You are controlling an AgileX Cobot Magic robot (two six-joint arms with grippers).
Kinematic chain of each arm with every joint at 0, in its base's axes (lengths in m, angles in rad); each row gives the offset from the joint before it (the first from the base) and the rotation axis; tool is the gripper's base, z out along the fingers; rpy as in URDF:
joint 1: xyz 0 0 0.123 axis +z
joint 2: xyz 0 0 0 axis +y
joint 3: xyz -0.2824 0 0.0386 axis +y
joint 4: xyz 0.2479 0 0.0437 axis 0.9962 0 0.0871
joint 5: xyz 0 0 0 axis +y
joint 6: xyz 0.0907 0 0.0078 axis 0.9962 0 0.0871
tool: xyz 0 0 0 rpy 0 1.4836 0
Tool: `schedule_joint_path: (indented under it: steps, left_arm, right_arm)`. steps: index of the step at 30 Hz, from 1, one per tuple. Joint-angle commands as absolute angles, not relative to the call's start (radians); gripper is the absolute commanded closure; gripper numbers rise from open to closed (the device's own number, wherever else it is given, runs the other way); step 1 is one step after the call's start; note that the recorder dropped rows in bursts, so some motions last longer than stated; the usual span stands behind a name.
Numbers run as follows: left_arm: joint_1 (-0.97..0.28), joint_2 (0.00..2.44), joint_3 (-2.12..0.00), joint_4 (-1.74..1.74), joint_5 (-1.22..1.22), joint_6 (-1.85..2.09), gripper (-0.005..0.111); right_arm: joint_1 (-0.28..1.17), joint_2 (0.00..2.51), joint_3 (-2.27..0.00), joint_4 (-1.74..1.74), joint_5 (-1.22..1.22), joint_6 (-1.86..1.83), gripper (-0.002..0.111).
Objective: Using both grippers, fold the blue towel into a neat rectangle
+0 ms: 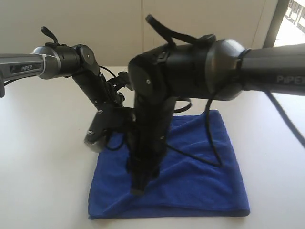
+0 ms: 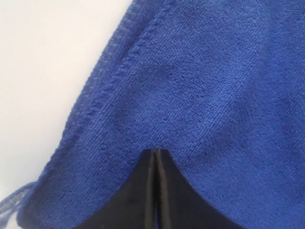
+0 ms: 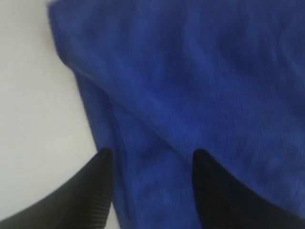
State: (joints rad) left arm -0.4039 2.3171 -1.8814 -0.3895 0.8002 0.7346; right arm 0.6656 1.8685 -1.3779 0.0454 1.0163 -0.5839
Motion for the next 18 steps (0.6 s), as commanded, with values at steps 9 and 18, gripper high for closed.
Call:
schedule_joint_path:
  steps: [9,18]
  left_arm:
    - [-0.381,2.346,-1.874,-0.357,0.813,0.733,0.107]
    - [-0.381,2.346,-1.874,-0.361,0.813,0.733,0.107]
  right_arm:
    - [0.458,1.858,-1.0,-0.041,1.054,-0.513,0.07]
    - [0.458,1.819,-0.942,-0.16,0.963,-0.492,0.07]
